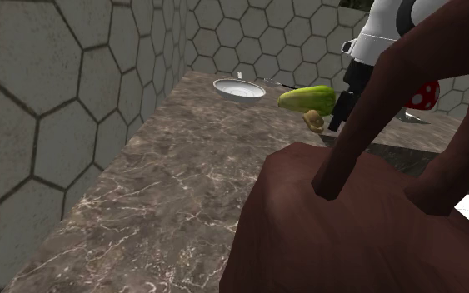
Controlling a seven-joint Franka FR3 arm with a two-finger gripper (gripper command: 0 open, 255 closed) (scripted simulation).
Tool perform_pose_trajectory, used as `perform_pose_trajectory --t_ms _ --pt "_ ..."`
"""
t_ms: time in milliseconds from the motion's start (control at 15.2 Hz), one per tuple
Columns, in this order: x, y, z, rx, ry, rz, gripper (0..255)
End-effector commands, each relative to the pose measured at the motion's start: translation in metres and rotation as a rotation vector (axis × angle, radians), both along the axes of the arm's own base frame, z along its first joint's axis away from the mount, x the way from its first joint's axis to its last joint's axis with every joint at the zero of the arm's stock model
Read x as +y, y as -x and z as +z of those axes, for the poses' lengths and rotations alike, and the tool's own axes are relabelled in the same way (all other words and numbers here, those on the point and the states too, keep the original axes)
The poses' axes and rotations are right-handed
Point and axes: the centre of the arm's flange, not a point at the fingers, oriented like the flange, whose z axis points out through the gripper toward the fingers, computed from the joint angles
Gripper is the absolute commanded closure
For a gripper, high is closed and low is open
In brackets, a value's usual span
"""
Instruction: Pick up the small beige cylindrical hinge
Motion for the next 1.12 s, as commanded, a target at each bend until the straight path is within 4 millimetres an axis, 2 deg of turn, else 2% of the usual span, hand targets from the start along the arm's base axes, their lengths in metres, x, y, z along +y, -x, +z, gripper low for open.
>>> perform_pose_trajectory --t_ms 0,528,1056 --pt "0.0 0.0 0.0 0.0 0.0 0.0 0" --pt "-0.064 -0.083 -0.022 0.002 -0.011 -0.272 0" --pt "-0.148 -0.146 -0.045 0.003 -0.022 -0.545 0"
